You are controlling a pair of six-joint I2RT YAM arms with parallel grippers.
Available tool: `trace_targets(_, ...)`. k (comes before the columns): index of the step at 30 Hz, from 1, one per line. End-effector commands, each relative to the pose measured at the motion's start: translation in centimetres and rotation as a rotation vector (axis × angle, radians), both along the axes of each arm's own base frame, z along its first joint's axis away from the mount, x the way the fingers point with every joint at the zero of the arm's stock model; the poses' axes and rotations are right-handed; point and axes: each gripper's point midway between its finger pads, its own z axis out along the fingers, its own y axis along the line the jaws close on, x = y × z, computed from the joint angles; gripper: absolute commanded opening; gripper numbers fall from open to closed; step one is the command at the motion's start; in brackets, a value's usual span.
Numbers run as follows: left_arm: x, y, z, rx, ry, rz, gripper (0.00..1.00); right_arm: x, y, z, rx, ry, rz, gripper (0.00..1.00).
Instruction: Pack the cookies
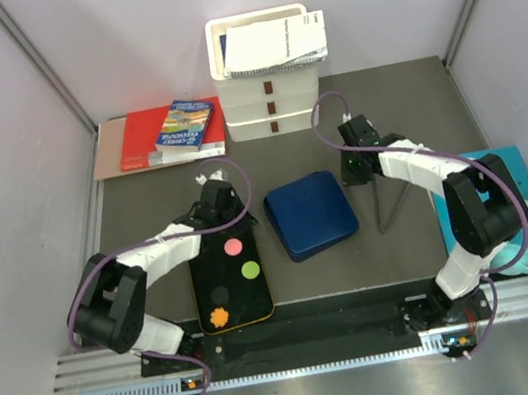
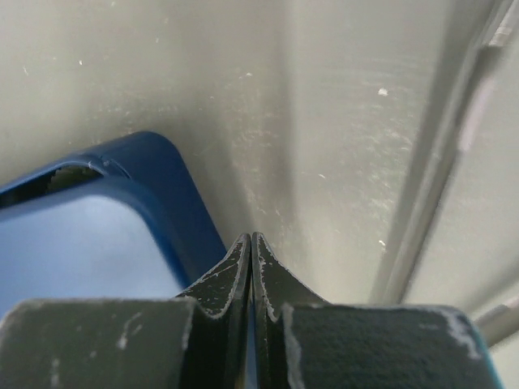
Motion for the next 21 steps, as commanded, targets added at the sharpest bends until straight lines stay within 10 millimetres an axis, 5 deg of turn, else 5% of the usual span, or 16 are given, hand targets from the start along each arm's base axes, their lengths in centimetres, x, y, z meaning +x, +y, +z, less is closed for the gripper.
trace_targets(1, 0.8, -1.1, 0.6, -0.034, -0.022, -0.016, 0.06, 2.3, 1.9, 1.0, 0.067, -0.039, 0.042, 0.00)
trace_targets(15, 1.5, -2.2, 0.2, -0.069, -0.016, -0.035, 0.06, 1.9, 5.2, 2.2, 0.213, -0.066, 0.147, 0.00)
trace_targets(21, 1.5, -2.2, 0.2, -0.063, -0.016, -0.034, 0.06, 1.9, 4.7, 2.0, 0.194, -0.064, 0.121, 0.00)
